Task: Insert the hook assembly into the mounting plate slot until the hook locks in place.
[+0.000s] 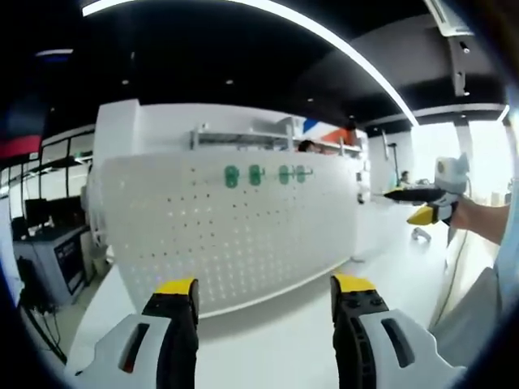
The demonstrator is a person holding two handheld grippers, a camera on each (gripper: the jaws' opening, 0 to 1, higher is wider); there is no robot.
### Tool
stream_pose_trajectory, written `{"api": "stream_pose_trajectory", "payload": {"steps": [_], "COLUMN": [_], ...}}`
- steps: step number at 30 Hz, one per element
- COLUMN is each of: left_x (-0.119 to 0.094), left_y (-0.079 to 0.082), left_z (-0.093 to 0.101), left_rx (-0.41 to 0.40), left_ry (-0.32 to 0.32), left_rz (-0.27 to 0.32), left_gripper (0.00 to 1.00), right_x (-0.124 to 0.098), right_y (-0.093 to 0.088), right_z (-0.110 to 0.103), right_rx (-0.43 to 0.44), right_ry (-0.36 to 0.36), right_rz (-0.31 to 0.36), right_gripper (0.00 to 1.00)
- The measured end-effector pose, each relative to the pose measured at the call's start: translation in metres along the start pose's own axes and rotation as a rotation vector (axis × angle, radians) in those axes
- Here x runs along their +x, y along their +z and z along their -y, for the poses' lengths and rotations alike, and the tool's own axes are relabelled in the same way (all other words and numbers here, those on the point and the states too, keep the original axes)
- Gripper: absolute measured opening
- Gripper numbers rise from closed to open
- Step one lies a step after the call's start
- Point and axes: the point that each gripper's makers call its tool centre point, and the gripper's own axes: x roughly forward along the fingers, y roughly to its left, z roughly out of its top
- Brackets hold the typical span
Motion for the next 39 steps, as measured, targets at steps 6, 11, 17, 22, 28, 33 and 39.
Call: {"api": "stream_pose_trajectory", "payload": {"steps": [6,11,17,22,28,33,39], "left_x": [-0.002,-0.002,-0.002,-0.003,-0.004,-0.002,-0.002], "left_y": [0.000,0.001,0.005,0.008,0.009,0.008,0.010], "left_z": [0.001,0.003,0.008,0.009,0.009,0.011,0.011], "left_rx": [0.003,0.002,0.013,0.016,0.017,0.012,0.014], "left_ry": [-0.007,-0.014,-0.025,-0.023,-0.019,-0.020,-0.022], "left_rz": [0.001,0.000,0.003,0.007,0.009,0.007,0.009], "left_gripper": [0.69,0.70,0.71,0.71,0.72,0.72,0.72], "right_x": [0.000,0.000,0.000,0.000,0.001,0.002,0.002], "right_y": [0.004,0.007,0.014,0.016,0.017,0.018,0.018], "right_z": [-0.004,-0.004,-0.006,-0.007,-0.009,-0.010,-0.011], "right_rx": [-0.005,-0.010,-0.018,-0.019,-0.022,-0.022,-0.019], "right_ry": [0.003,0.000,-0.004,-0.005,-0.003,-0.003,-0.006], "right_rz": [0.001,0.003,0.016,0.017,0.018,0.015,0.016], "right_gripper": [0.82,0.82,0.82,0.83,0.83,0.83,0.83]}}
